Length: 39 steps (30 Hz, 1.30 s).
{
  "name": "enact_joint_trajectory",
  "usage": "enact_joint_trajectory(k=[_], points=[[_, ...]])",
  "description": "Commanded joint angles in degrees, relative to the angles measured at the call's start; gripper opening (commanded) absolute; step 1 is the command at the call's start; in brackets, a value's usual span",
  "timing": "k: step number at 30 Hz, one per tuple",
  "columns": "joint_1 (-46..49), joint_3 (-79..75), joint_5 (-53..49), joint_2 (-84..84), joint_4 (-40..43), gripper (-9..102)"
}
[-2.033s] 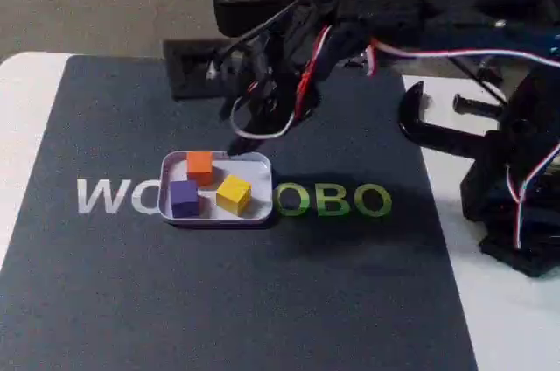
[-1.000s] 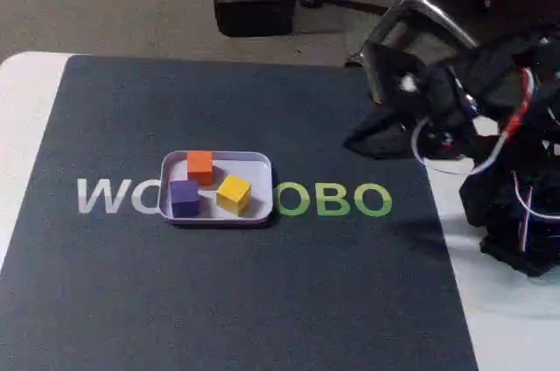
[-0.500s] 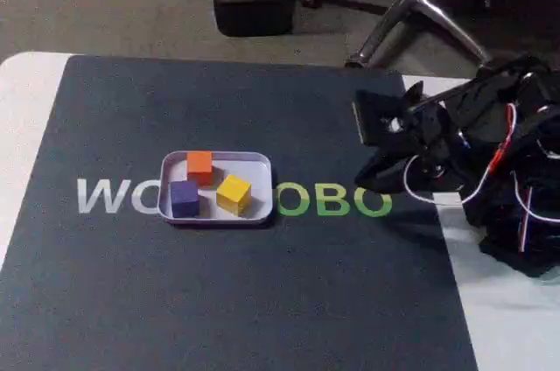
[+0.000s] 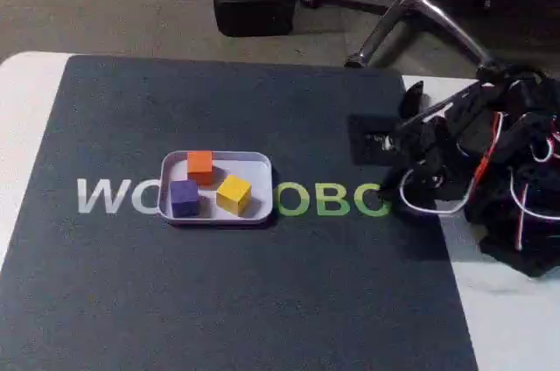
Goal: Move blocks one by one until all three blocks are in the tray.
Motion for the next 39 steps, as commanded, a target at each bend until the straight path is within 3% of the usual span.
enact_joint_trajectory(k=[1,39], points=[[-0.26,-0.44,1.05,0.00,1.76,-8],[0.53,-0.44,1.76,0.00,1.67,-8]])
